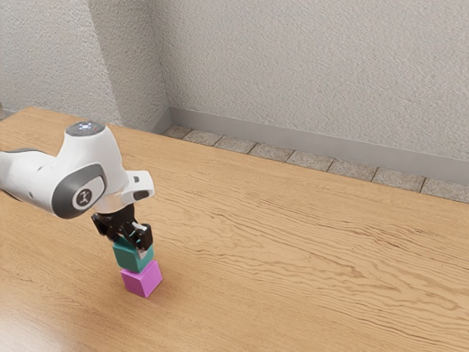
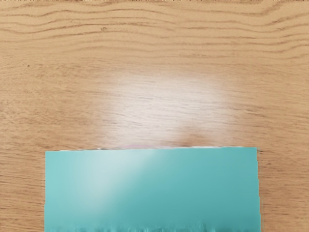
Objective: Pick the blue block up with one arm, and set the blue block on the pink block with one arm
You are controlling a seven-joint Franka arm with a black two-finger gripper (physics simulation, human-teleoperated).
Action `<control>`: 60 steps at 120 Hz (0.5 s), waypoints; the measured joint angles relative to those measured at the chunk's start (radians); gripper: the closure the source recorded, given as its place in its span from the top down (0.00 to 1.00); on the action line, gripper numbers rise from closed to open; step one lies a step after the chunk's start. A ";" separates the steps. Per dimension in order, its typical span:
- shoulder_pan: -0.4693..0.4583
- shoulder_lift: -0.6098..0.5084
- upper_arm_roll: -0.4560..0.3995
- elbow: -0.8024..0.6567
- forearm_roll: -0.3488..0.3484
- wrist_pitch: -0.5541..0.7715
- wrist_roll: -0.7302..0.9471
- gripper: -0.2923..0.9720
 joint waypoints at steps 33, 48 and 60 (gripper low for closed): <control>0.000 0.000 -0.002 0.185 -0.003 -0.072 -0.005 0.71; -0.011 0.105 0.016 0.576 -0.067 -0.283 -0.004 0.74; -0.075 0.174 0.121 0.801 -0.118 -0.451 0.012 0.75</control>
